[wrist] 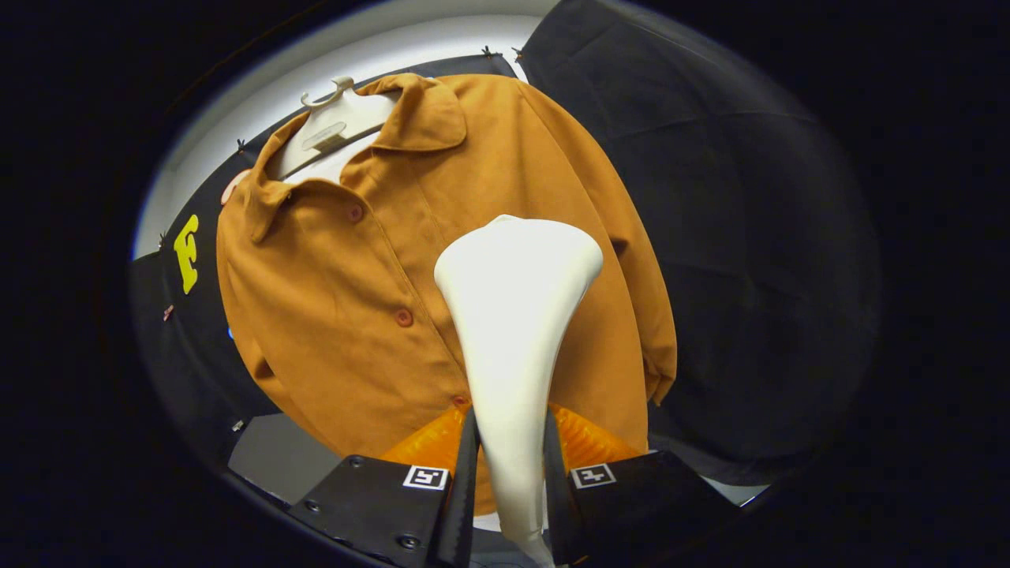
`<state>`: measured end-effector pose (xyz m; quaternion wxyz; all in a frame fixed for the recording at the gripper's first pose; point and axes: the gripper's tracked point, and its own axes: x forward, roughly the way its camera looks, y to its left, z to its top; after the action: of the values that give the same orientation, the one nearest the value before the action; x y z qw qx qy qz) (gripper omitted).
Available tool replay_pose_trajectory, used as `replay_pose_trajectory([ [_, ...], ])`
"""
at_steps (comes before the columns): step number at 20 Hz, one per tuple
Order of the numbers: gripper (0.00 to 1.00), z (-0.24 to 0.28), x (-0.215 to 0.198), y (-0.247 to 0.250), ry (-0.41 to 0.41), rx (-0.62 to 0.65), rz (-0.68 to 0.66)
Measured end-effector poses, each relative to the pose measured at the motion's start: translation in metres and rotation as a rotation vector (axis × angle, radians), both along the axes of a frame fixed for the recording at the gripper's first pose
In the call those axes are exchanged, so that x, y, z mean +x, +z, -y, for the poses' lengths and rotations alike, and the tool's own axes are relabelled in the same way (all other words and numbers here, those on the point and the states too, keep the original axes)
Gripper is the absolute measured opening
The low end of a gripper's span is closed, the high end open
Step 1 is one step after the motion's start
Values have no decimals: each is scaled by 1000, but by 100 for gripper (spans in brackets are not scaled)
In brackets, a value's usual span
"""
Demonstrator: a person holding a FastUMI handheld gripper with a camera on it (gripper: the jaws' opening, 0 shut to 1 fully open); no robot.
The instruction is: Iron the clothes twice with a garment steamer, once on the left side and once on the right side.
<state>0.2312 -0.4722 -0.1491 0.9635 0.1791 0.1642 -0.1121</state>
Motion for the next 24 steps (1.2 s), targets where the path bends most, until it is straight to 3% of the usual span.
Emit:
replay_pose_trajectory([
  [10, 42, 2, -37, -114, -39, 14, -242],
  [17, 42, 4, -70, -161, -96, 39, -367],
  [21, 42, -3, -88, -158, -121, 27, -374],
  [24, 42, -16, -98, -128, -140, -13, -325],
])
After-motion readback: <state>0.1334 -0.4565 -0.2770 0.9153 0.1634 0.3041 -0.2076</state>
